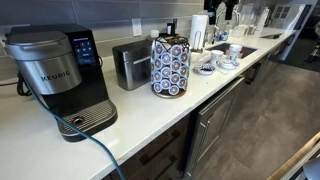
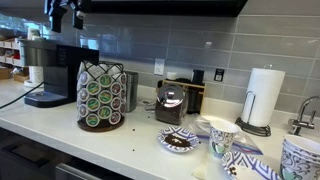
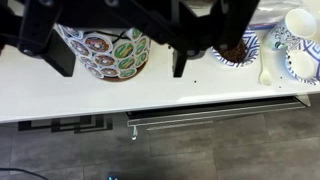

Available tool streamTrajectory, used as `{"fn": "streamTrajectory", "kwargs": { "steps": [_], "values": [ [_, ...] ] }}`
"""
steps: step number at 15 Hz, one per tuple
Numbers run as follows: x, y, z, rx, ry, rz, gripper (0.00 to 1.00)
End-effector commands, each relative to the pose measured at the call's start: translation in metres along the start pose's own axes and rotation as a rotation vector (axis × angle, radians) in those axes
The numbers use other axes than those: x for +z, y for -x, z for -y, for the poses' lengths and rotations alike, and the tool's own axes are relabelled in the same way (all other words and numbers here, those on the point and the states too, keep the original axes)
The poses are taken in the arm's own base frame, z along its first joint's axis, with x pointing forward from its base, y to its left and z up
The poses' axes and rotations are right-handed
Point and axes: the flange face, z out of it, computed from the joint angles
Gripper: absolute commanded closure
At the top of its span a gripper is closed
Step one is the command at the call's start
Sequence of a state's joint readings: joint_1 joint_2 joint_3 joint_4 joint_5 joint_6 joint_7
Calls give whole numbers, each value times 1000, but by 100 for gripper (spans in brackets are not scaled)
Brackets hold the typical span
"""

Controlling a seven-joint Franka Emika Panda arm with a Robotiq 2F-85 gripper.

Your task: Remove the bottle from the bottle holder and put it on the table

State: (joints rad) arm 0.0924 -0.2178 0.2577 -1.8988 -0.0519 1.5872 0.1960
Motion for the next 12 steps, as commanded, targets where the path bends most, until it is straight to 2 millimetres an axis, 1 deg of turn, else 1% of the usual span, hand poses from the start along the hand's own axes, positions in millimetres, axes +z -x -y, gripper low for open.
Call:
{"fn": "streamTrajectory", "kwargs": {
  "steps": [1,6,7,8,9,10,11,12],
  "values": [
    [-1,0,0,0,0,1,0],
    [-1,0,0,0,0,1,0],
    [2,-2,-8,23,-20,10,0],
    [6,-5,-20,52,-60,11,0],
    [5,-2,-29,63,-88,12,0],
    [7,-3,-43,75,-148,4,0],
    [8,-4,-53,92,-185,-2,0],
    [12,-8,-67,112,-235,-12,0]
  ]
}}
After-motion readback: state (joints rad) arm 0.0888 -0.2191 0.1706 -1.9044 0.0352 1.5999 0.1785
